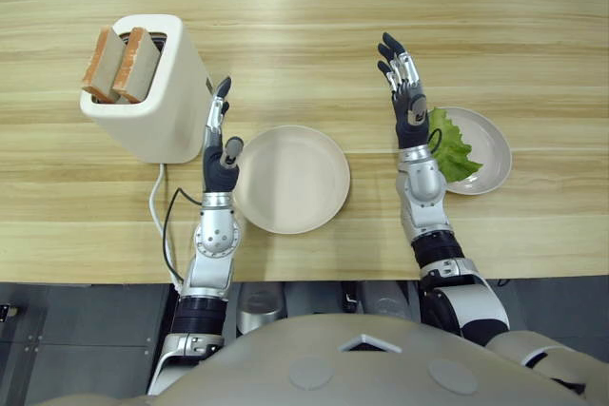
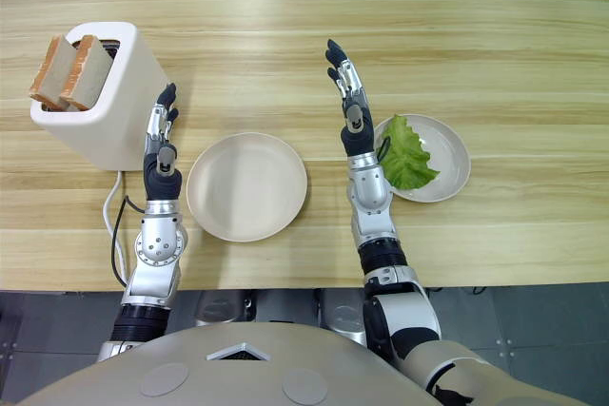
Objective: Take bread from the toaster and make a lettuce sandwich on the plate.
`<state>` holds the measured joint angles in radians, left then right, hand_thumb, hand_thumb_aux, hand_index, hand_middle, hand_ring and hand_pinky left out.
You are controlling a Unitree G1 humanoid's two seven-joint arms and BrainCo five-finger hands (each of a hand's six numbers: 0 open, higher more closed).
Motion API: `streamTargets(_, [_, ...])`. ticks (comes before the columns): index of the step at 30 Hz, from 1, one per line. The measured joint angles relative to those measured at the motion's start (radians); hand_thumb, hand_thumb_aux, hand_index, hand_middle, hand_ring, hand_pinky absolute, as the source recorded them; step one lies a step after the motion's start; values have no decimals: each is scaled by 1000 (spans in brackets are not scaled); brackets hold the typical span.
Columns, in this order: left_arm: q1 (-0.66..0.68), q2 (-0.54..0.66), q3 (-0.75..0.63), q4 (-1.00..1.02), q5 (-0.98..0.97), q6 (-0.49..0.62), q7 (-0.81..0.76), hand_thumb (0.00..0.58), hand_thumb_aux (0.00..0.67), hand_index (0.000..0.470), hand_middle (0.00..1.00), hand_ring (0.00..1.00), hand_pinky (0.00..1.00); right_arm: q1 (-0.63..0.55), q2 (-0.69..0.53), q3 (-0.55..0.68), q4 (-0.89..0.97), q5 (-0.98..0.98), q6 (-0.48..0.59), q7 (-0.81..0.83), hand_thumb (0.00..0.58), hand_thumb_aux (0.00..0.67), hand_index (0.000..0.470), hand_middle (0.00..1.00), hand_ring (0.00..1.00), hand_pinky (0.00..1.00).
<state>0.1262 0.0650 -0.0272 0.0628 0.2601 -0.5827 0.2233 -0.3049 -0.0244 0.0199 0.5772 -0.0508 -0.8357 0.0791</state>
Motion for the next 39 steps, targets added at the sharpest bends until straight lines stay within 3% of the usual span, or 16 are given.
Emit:
streamTargets(15, [2,36,8,-64,71,29,-2,0,0,0,0,0,0,0,1,1,0,8,0,-4,0,0,0,0,0,0])
streamTargets(19, [-14,183,143,-250,276,185,0,0,0,0,0,0,0,1,4,0,2,9,0,-6,0,0,0,0,0,0])
streamTargets(24, [-51,351,243,-275,397,408,-85,0,0,0,0,0,0,1,10,-1,3,10,0,-11,0,0,0,0,0,0])
streamTargets(29, [-127,483,322,-164,431,539,-83,0,0,0,0,0,0,1,10,-4,22,9,-1,-18,0,0,0,0,0,0])
streamTargets(34, [-190,584,339,67,427,599,-74,0,0,0,0,0,0,-4,14,-6,47,14,-21,-17,0,0,0,0,0,0])
streamTargets(35, [-199,594,340,104,415,600,-72,152,95,65,0,0,0,-7,15,-6,50,15,-25,-16,0,0,0,0,0,0])
streamTargets(36, [-207,598,339,129,403,599,-69,144,89,61,0,0,0,-10,16,-6,53,15,-28,-16,0,0,0,0,0,0])
streamTargets(38, [-228,606,337,167,388,595,-66,0,0,0,0,0,0,-23,19,-5,70,15,-33,-16,0,0,0,0,0,0])
streamTargets(39, [-246,620,332,197,377,590,-64,0,0,0,0,0,0,-27,20,-4,75,15,-38,-17,0,0,0,0,0,0])
